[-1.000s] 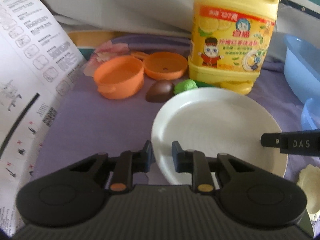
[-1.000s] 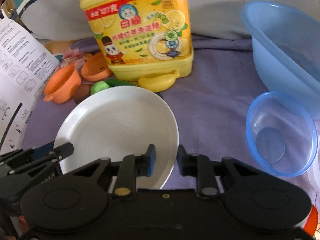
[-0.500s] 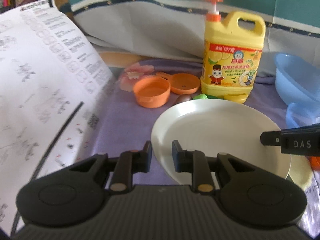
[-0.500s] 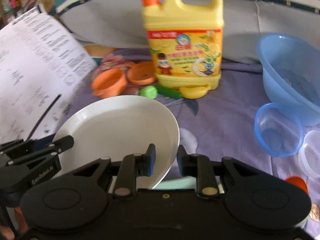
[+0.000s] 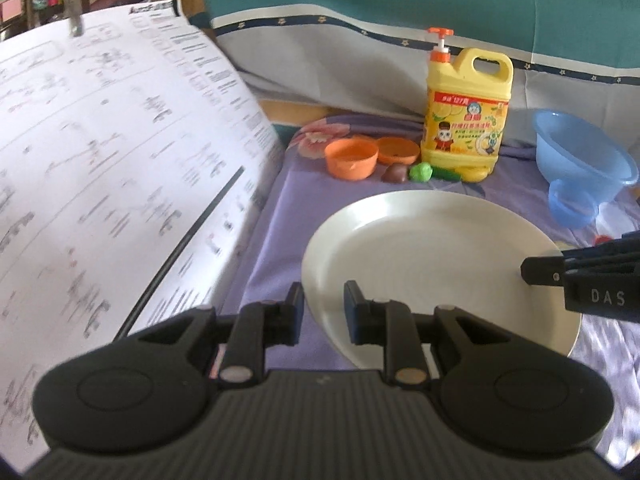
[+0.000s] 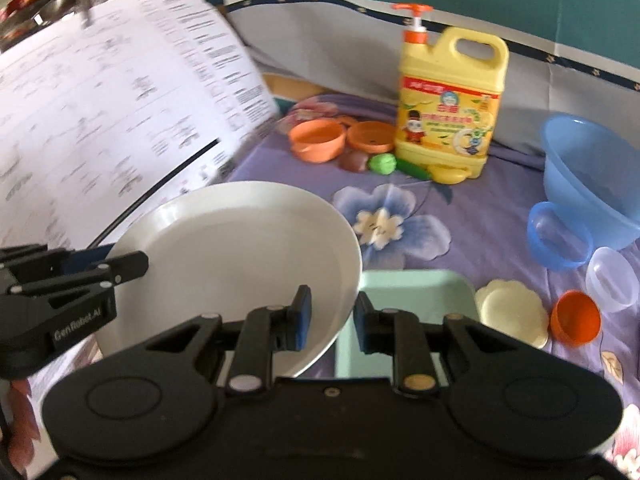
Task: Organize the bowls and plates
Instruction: 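Lift the white plate with the left tool and carry it toward the instruction sheet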
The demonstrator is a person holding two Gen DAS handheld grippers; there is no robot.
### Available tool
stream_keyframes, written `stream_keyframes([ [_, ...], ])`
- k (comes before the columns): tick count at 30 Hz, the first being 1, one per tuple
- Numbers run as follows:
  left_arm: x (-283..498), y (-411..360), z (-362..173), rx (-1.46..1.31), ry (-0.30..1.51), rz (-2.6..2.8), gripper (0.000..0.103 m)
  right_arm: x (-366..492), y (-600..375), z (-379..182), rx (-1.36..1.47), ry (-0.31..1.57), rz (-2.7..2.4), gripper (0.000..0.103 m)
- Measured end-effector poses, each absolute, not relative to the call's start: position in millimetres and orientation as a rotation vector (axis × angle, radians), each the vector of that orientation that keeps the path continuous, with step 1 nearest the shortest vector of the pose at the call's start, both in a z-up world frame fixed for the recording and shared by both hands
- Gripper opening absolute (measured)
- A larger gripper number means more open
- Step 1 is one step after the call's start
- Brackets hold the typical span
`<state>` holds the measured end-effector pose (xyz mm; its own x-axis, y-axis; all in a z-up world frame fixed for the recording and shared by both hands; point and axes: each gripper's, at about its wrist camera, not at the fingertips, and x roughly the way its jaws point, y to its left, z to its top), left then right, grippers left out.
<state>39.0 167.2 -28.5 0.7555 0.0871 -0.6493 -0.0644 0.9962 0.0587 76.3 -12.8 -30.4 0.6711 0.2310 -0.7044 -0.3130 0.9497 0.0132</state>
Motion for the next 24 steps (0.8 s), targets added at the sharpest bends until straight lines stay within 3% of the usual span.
stream_keyframes([
  [12, -3.2, 189.2, -70.8, 0.050, 0.775, 0.082, 0.021, 28.8, 16.9, -72.5, -0.176, 0.825, 0.320, 0.023],
  [24, 9.3, 192.6, -108.0, 0.077, 0.837, 0.087, 0.021, 34.0, 31.7, -111.8, -0.240, 0.911, 0.324, 0.023],
])
